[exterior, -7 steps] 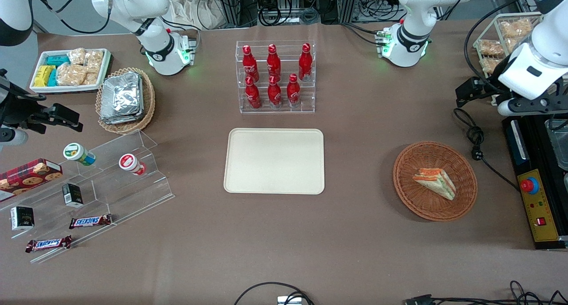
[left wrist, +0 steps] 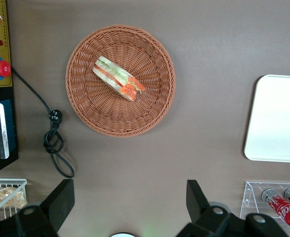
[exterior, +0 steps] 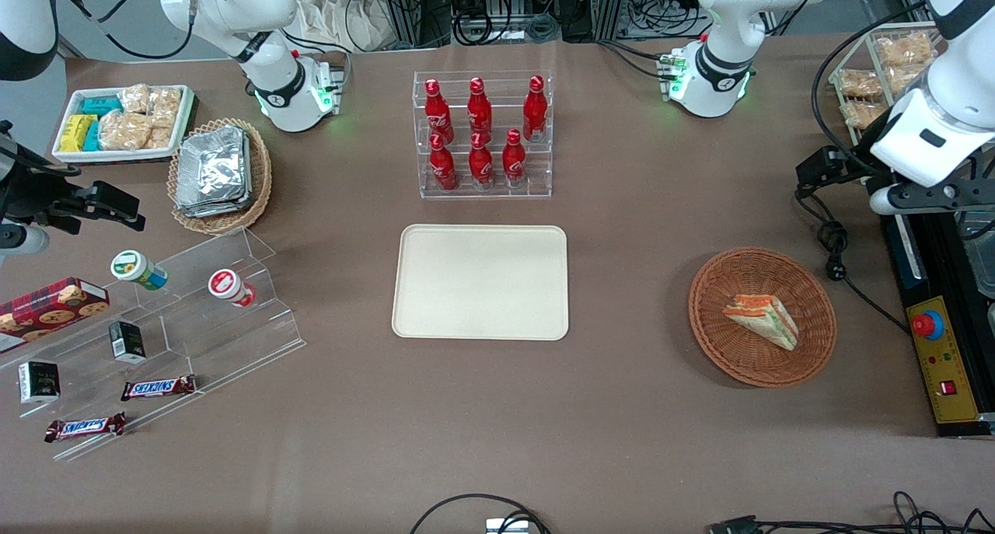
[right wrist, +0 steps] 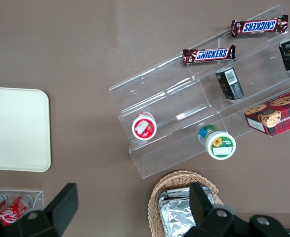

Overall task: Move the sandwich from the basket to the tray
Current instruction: 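Move the left gripper over the wicker basket holding the sandwich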

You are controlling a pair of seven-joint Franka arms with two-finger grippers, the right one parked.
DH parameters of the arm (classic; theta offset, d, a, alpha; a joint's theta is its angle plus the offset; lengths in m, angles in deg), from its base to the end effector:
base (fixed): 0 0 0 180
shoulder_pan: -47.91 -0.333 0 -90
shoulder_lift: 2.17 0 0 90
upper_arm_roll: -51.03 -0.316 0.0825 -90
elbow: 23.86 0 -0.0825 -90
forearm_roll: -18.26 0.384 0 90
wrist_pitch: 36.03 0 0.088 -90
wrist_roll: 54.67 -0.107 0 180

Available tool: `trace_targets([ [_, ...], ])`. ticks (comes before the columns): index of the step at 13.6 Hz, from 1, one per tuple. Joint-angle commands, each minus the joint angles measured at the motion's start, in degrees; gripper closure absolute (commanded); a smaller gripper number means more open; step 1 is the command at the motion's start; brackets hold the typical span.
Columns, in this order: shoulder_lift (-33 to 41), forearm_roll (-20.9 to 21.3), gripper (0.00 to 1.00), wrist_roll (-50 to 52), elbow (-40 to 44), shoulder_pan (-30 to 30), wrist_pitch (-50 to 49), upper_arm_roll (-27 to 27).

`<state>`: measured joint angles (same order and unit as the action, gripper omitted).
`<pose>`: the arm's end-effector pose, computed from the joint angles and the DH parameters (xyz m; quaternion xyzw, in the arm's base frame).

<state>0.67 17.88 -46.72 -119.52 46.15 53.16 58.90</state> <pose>0.5322 -0.0594 0.6036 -0.9994 -0.0163 0.0317 0.0040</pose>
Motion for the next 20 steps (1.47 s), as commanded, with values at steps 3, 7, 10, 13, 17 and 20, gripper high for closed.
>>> trace_targets([
  [3, -2.0, -0.2, 0.00, 9.1, 0.3, 0.4, 2.7, -2.4],
  [7, -7.0, -0.5, 0.00, 15.8, 0.5, 0.6, 4.9, -4.6],
  [10, -9.0, -4.4, 0.00, 16.2, 0.0, 1.0, 6.9, -9.0],
  [13, -11.6, -4.4, 0.00, 21.7, -1.4, 1.0, 10.5, -9.3],
  [17, -11.9, -4.1, 0.00, 27.6, -7.9, 1.0, 18.5, -9.3],
  [20, -12.8, -4.1, 0.00, 34.5, -12.8, 1.1, 25.9, -9.3],
])
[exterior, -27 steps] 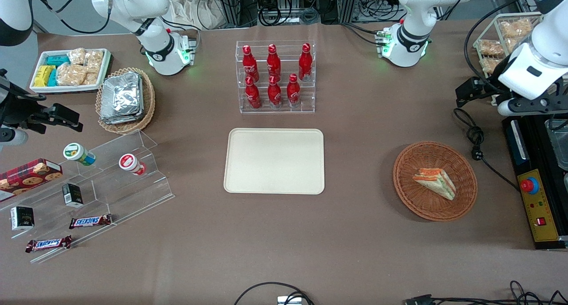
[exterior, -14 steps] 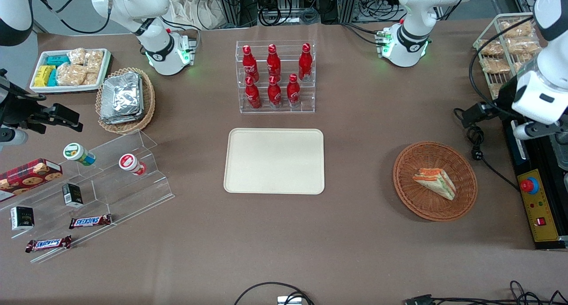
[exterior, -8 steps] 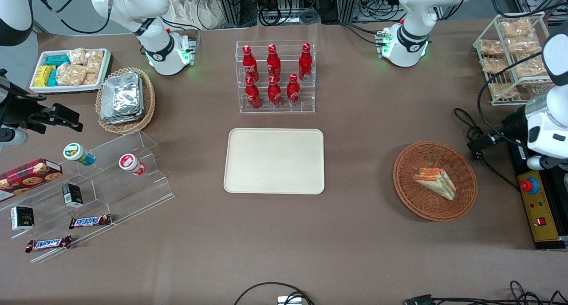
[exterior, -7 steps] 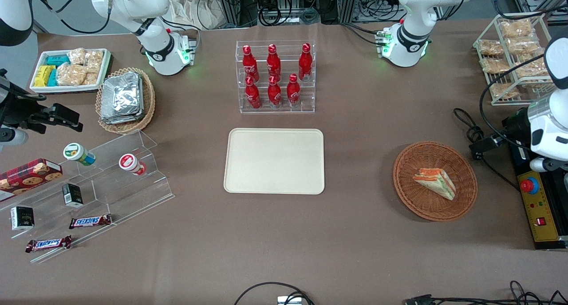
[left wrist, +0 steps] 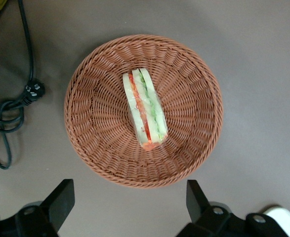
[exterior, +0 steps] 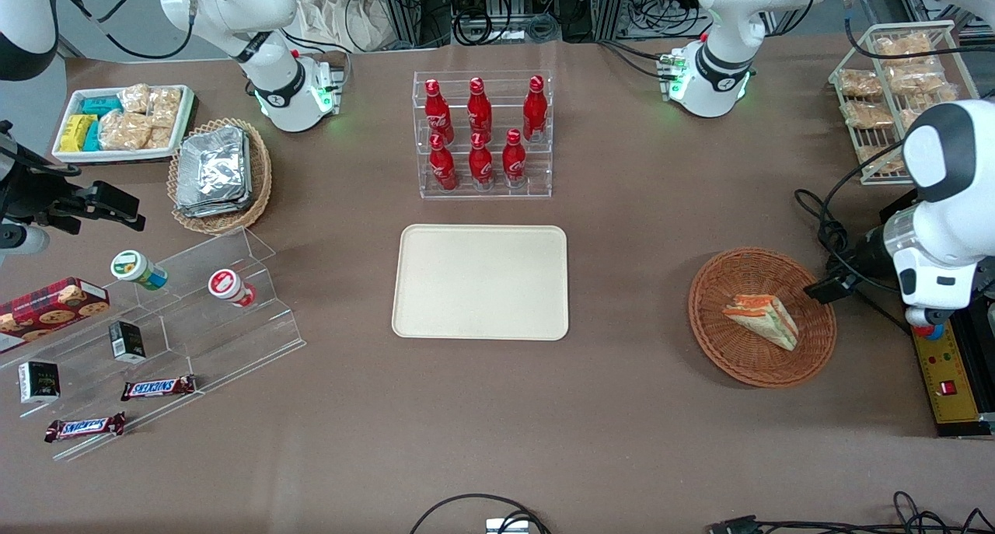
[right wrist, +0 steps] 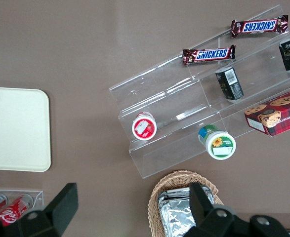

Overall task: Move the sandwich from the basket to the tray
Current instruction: 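Lower the left gripper and grasp the wrapped sandwich upright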

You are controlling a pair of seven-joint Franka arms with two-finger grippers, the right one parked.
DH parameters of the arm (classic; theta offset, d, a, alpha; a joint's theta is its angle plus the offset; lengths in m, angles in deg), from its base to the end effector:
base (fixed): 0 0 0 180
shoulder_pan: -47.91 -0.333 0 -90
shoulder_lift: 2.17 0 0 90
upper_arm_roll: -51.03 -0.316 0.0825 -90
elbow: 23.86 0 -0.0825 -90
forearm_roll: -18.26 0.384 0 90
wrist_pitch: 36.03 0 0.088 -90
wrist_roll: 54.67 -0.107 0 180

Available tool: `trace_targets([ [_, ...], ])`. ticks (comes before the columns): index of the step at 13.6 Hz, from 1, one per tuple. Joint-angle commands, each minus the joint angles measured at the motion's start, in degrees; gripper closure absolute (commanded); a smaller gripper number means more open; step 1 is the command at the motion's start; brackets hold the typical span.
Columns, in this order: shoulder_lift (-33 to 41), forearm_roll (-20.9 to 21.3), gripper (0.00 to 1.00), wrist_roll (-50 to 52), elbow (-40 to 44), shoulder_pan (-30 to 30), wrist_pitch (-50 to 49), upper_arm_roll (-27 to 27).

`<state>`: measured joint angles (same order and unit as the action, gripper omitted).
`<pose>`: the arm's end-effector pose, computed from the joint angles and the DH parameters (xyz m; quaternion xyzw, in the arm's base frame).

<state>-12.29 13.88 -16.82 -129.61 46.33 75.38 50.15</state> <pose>0.5974 0.0201 0.4229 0.9322 0.3584 -0.0472 0.0203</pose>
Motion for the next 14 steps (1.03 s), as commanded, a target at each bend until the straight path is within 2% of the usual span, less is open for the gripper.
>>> trace_targets([
  [1, -1.0, -0.1, 0.00, 7.6, -3.3, 1.0, 5.8, -0.4],
  [5, -4.6, 0.0, 0.00, 15.0, -8.1, 1.2, 17.3, -0.3],
  [14, -10.4, 0.0, 0.00, 15.9, -8.9, 2.3, 21.4, 0.1],
])
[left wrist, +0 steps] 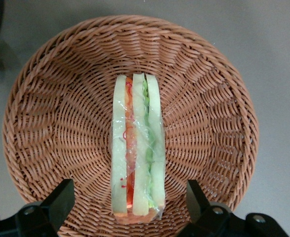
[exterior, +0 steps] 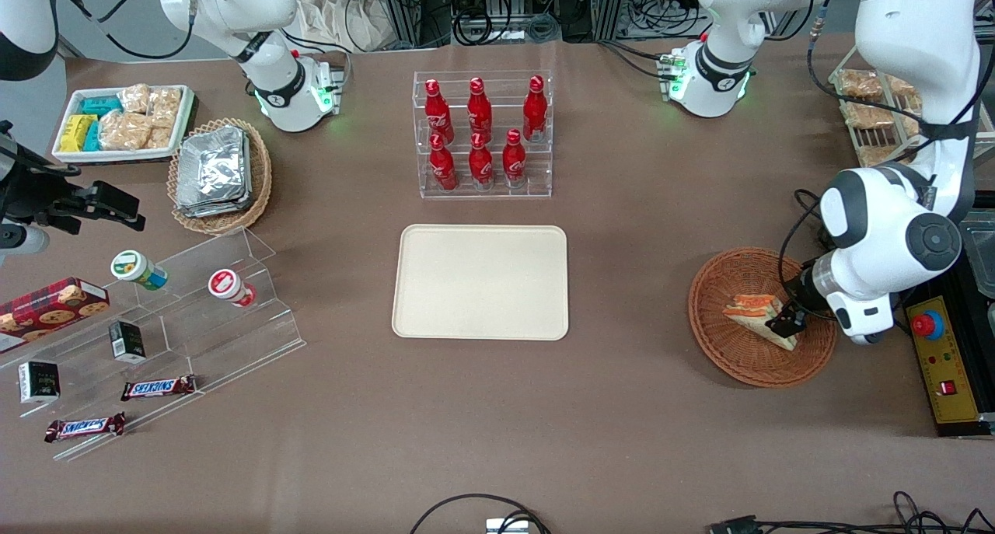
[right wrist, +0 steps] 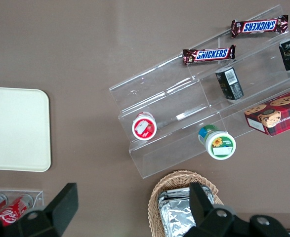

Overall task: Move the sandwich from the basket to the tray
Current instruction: 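Lower the left gripper and grasp the wrapped sandwich upright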

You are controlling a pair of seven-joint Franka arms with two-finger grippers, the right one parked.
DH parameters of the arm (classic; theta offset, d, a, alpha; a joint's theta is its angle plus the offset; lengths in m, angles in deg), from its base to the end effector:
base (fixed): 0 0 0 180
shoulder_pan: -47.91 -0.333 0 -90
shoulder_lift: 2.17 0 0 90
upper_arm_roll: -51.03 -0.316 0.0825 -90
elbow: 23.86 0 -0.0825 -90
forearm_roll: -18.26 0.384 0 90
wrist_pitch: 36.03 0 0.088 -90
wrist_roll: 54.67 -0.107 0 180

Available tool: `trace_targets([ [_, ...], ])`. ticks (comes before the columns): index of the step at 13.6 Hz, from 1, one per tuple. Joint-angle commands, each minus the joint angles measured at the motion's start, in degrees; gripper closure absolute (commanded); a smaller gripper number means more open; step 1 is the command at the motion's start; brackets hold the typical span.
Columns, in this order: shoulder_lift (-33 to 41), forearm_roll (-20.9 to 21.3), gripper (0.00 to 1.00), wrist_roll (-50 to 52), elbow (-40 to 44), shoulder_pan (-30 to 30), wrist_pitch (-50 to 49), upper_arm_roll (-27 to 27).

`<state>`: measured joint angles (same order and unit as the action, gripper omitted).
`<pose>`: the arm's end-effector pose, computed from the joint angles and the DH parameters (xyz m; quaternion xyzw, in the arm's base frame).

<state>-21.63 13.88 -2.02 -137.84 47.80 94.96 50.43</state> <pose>0.6020 0.0055 0.2887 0.8813 0.4713 -0.0308 0.0145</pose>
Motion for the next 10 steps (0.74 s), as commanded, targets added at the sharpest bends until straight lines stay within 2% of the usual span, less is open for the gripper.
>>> trace_targets([
  [1, -1.9, 0.1, 0.00, 1.1, -1.0, 0.9, 2.9, 0.4],
  [3, -2.0, 0.2, 0.00, 1.1, -2.3, 0.9, 4.9, 0.5],
  [4, -2.3, 0.2, 0.05, 1.0, -2.3, 0.9, 5.1, 0.5],
  [5, -2.4, 0.1, 0.14, 1.1, -2.3, 0.9, 5.1, 0.5],
  [7, -2.4, 0.1, 0.57, 1.6, -2.3, 0.9, 5.1, 0.5],
  [9, -2.2, 0.2, 0.90, 1.9, -2.2, 0.9, 5.1, 0.5],
  [10, -2.0, 0.2, 1.00, 2.0, -2.1, 0.9, 4.9, 0.5],
])
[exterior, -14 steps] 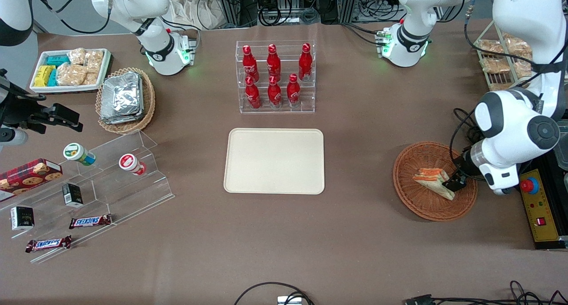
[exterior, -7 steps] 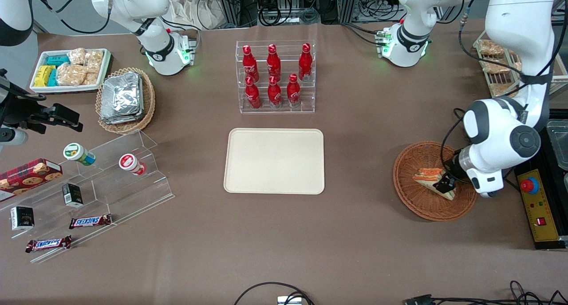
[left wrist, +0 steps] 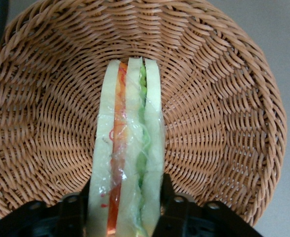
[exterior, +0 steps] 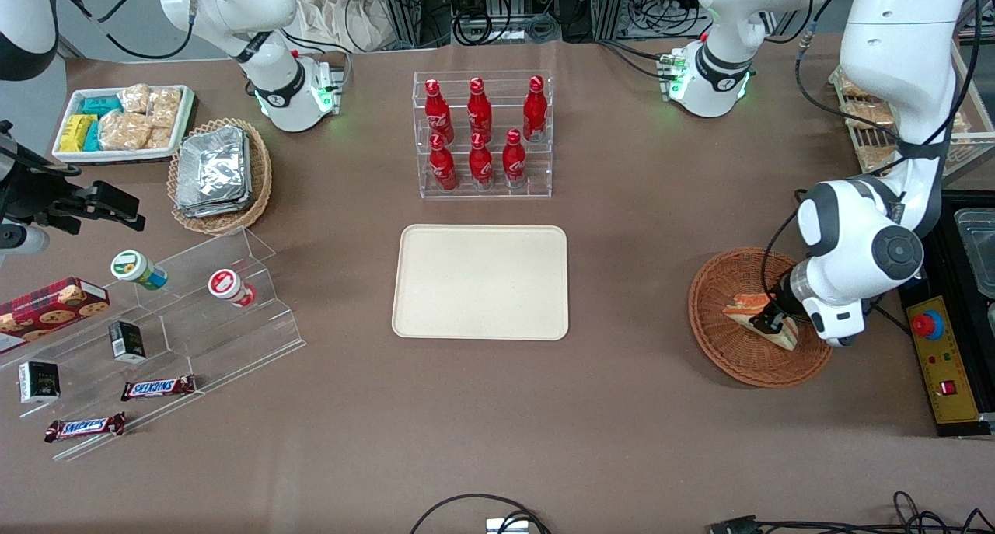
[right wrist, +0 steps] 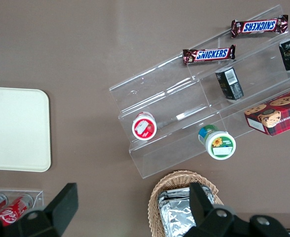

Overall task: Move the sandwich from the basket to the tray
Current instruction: 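Lower the left gripper and grasp the wrapped sandwich upright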

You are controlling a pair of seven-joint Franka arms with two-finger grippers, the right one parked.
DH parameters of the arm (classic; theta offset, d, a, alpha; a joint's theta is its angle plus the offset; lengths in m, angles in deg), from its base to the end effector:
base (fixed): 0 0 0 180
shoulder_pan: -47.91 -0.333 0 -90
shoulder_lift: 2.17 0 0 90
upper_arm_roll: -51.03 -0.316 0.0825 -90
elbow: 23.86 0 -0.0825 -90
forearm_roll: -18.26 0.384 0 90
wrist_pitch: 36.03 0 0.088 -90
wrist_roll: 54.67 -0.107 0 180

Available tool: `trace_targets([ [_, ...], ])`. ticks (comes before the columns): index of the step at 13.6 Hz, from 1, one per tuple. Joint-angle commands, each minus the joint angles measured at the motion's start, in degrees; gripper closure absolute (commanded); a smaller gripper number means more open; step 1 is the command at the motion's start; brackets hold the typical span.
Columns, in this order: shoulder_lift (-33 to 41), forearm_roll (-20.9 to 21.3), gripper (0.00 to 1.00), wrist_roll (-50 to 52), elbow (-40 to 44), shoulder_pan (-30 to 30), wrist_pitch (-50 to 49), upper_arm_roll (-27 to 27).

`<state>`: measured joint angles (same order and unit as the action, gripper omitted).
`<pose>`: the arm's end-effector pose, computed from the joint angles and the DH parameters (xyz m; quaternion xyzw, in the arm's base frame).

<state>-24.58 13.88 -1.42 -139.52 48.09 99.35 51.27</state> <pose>0.5976 -0.0053 0.2521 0.8822 0.4695 -0.0331 0.0135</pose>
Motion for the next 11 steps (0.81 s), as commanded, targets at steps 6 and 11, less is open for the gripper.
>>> trace_targets([
  [6, 8.6, 1.7, 1.00, 0.0, 3.7, 0.9, -11.2, -0.1],
  [11, 9.4, 5.0, 1.00, -7.9, 26.4, 4.5, -38.2, 5.5],
])
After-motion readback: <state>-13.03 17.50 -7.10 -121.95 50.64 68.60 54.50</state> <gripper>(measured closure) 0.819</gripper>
